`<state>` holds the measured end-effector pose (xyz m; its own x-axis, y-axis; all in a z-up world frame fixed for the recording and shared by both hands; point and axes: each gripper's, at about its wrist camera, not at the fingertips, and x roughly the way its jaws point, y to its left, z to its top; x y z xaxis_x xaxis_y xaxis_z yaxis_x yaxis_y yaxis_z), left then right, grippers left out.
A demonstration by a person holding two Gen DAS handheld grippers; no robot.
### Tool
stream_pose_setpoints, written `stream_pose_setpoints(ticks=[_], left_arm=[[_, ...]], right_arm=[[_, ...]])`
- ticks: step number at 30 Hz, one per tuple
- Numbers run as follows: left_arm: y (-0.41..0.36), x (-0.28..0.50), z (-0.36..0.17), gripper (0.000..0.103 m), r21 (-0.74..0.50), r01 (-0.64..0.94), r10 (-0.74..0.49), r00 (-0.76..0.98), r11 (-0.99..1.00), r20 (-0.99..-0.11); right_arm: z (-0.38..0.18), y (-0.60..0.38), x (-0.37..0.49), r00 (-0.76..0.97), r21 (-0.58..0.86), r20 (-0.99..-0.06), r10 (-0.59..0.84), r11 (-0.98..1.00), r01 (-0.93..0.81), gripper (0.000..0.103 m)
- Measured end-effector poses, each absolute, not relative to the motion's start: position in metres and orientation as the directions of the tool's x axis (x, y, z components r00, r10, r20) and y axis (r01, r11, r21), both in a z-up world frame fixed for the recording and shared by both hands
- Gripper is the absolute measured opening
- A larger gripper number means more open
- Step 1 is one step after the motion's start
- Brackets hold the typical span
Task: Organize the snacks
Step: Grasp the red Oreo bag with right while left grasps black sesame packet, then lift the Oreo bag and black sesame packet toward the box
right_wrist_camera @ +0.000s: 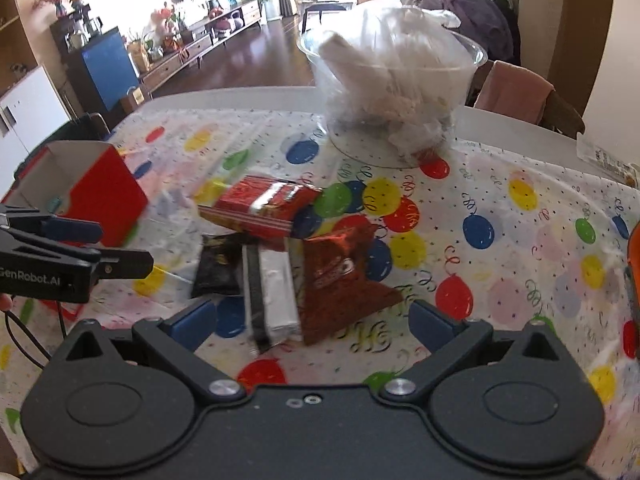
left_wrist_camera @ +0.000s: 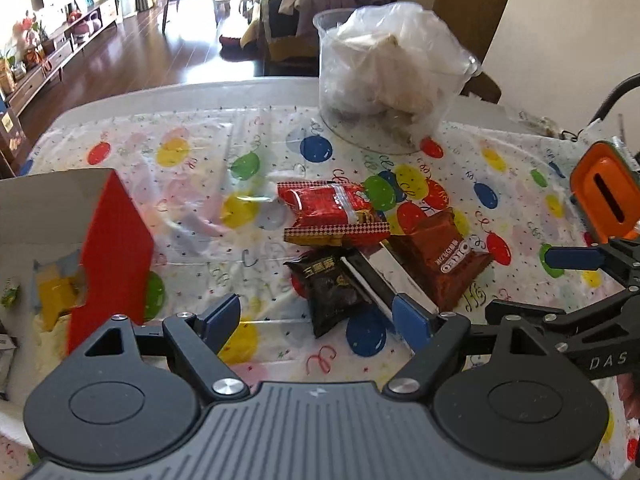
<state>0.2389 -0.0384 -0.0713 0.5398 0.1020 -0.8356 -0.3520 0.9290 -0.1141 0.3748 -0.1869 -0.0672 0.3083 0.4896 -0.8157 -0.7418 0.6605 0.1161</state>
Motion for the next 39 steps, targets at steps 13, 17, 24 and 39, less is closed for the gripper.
stream_pose_setpoints(ticks=[13,17,24,39], left_arm=[[-0.027,0.298,-0.115,0.083,-0.128,-0.473,0.095,0.419,0.872,-0.903],[-0.022,0.311,-0.129,0.082,-0.133,-0.505,0.075,0.37,0.853,-0.926],[-0.017,0.323,-0.145,0.062,-0.174,-0.524,0.014,0.336,0.834,-0.942],[-0.001,0.317,-0.149,0.031,-0.258,-0.541,-0.048,0.372,0.8,-0.927]], right_arm=[[-0.106,-0.158,0.418,0.277,0.065,-0.853,0.442,0.617,-0.784,0.097],[-0.116,-0.15,0.426,0.263,0.061,-0.863,0.432,0.606,-0.793,0.092],[-0.129,-0.142,0.434,0.23,0.085,-0.872,0.431,0.597,-0.797,0.079],[-0.135,-0.141,0.426,0.227,0.089,-0.868,0.442,0.588,-0.804,0.043]])
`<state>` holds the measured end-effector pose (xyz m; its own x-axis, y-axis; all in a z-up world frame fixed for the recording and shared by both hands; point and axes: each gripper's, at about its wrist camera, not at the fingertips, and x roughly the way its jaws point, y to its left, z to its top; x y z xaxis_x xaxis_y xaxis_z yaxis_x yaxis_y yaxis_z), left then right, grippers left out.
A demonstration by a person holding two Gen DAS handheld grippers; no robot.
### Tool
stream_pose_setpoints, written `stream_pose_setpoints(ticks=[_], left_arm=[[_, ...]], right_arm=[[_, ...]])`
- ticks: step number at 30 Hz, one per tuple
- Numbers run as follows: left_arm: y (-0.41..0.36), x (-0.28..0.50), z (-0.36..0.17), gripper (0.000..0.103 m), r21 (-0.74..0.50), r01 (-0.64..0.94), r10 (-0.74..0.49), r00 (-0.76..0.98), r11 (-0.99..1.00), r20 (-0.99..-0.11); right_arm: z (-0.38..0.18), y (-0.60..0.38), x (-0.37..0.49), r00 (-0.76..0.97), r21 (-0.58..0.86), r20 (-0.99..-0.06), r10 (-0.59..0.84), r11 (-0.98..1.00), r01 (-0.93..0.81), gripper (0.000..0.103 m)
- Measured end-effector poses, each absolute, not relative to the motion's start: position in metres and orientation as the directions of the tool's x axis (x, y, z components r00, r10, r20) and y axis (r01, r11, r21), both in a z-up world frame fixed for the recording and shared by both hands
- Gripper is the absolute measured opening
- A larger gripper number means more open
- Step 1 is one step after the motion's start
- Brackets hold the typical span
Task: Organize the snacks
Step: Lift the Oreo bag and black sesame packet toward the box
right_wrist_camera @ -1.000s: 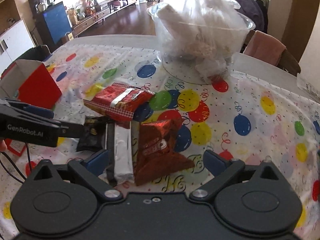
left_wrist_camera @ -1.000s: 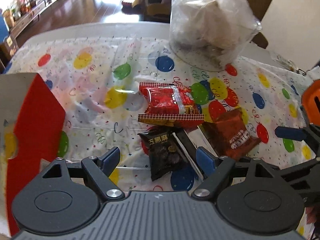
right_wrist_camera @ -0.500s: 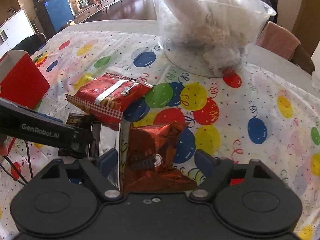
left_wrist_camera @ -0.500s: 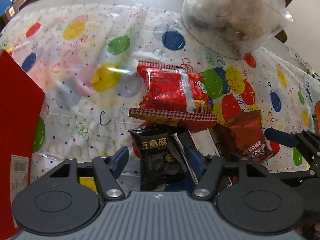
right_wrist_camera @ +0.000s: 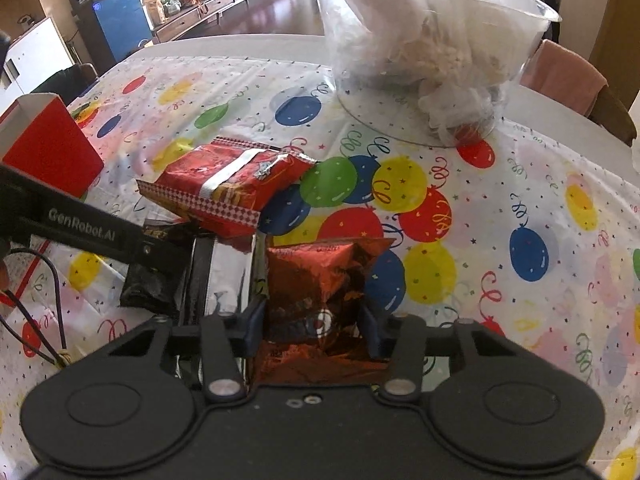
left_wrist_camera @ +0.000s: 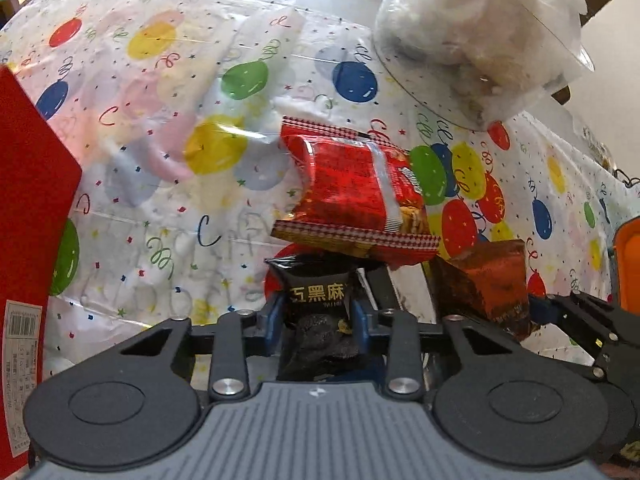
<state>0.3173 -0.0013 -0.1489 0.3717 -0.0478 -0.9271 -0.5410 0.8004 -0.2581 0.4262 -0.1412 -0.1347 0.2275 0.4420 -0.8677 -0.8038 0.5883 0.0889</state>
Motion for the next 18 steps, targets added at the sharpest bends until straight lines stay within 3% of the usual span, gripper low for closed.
stream_pose_setpoints(ticks=[4,18], left_arm=[[-0.004,0.314,-0.147,0.028,-0.256,-0.527,-0.046,0.378,0.811,-0.925],[-0.015,0.271,-0.117,0.028,-0.252,-0.468,-0.046,0.408,0.847,-0.912]], right_arm=[[-0.131,-0.146,0.422,0.236,0.098,-0.861,0.45,0.604,-0.791,0.037],[-0.097,-0.182,0.393,0.275,0.129,-0.837,0.473,0.659,-0.741,0.036]])
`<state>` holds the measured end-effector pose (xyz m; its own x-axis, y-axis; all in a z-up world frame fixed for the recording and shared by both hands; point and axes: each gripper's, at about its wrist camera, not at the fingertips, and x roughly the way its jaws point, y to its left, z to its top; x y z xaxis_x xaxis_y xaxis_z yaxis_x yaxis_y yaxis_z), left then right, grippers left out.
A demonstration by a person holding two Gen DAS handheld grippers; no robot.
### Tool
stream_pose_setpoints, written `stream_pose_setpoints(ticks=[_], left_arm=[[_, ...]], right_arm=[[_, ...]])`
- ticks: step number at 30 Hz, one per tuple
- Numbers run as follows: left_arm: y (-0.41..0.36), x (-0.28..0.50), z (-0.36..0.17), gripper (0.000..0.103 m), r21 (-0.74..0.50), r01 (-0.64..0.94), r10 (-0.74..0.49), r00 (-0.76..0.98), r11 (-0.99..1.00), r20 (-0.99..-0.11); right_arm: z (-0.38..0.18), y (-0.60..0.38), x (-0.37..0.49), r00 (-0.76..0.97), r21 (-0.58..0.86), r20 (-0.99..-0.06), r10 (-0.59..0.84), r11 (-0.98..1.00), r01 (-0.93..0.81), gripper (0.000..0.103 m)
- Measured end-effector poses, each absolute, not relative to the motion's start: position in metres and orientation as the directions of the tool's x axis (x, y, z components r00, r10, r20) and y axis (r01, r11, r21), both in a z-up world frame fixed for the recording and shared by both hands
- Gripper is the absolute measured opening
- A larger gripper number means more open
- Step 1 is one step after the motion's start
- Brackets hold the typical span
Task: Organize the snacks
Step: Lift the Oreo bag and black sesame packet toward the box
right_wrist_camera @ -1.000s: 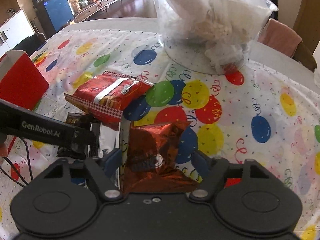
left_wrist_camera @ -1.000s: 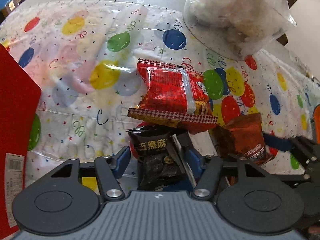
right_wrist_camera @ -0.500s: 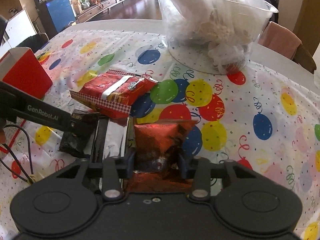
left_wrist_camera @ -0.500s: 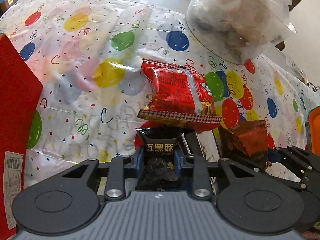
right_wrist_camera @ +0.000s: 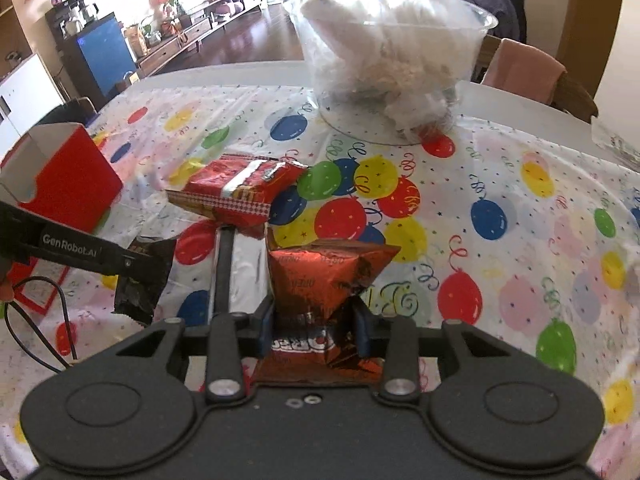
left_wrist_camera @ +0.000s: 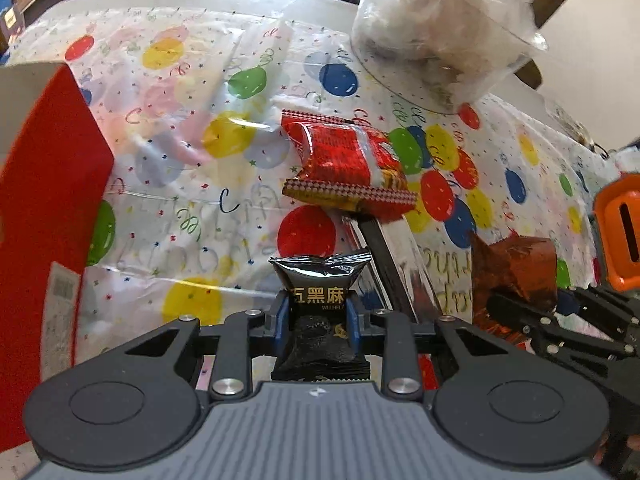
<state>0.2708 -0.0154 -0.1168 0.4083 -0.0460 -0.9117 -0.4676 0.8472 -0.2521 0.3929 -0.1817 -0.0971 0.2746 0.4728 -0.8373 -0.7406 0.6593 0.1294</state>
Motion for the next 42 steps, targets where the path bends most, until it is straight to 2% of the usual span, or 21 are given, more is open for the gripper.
stream_pose_setpoints(ticks=[18,30,42], left_arm=[[-0.006,0.185,-0.032,0.028,-0.193,-0.365,0.011,0.49,0.911,-0.872],[0.061,0.133,-0.011,0.028,-0.164,-0.411,0.071,0.501,0.897,-0.863],[0.15,0.09,-0.007,0.028,-0.107,-0.472,0.156,0.484,0.875,-0.861]], right_arm=[[-0.022,-0.177,0.311,0.299,0.164,-0.774,0.558,0.632,-0.757,0.036],[0.003,-0.101,0.259,0.236,0.196,-0.756,0.611,0.555,-0.809,0.036],[0.004,-0.003,0.225,0.191,0.204,-0.75,0.633,0.496,-0.844,0.036]])
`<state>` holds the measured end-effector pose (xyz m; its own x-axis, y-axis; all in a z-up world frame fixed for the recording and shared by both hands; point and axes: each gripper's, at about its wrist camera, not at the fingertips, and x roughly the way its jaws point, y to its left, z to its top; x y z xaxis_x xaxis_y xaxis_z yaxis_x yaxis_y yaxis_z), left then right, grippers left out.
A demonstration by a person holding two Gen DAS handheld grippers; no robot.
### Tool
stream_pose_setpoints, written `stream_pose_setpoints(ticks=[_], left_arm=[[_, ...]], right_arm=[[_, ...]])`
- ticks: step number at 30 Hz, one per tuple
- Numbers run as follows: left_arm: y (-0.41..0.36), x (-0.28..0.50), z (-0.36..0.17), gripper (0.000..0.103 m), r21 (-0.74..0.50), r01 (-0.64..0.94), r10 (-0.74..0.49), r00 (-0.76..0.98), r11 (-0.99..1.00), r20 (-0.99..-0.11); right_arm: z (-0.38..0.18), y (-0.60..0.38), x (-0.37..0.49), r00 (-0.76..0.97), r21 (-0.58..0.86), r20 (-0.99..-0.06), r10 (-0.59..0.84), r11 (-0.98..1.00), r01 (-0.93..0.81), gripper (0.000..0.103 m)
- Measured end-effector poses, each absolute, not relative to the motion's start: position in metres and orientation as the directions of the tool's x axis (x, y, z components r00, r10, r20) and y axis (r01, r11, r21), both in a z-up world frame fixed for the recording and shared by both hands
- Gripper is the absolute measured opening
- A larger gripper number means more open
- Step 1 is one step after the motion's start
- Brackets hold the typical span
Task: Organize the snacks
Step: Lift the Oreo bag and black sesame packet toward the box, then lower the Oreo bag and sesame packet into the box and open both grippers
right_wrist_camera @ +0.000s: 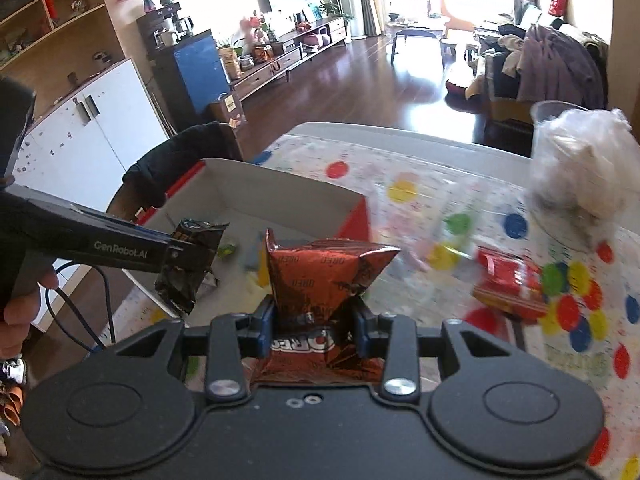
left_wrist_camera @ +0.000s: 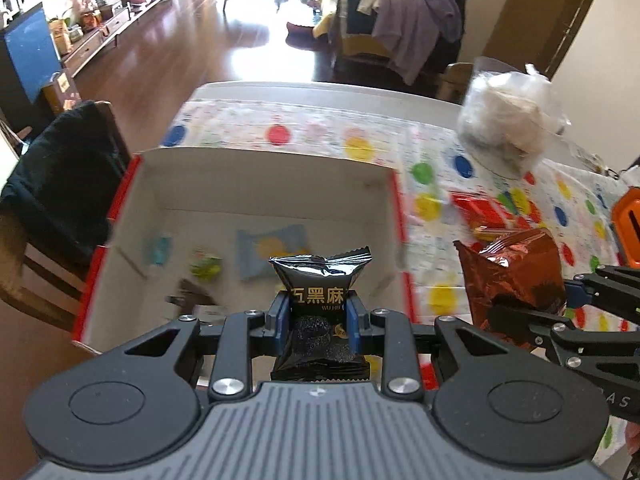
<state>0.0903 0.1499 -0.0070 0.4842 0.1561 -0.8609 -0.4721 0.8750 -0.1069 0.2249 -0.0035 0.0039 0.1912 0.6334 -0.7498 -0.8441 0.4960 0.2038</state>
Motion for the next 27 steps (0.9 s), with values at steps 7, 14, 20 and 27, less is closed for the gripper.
stream_pose_setpoints(ticks=[7,14,20,27], left_arm=[[0.199,0.081,-0.019,0.028,-0.055,-0.49,0.193,0.442,0.87,-0.876],[0.237,0.083,-0.037,0.028,0.008,-0.492,0.23,0.392,0.87,-0.891],[0.251,0.093,-0.053,0.028,0.057,-0.464,0.242,0.351,0.884,-0.905],[0.255,0.104,-0.073,0.028,0.079,-0.426,0.226,0.306,0.901,-0.925]], right_arm=[[-0.004,0.05,0.215,0.168,0.21,-0.761,0.627,0.484,-0.849,0.036],[-0.023,0.096,0.212,0.141,0.225,-0.786,0.602,0.491,-0.842,0.036],[-0.042,0.128,0.21,0.128,0.221,-0.814,0.566,0.507,-0.833,0.037],[-0.064,0.146,0.211,0.118,0.204,-0.848,0.516,0.524,-0.827,0.037]])
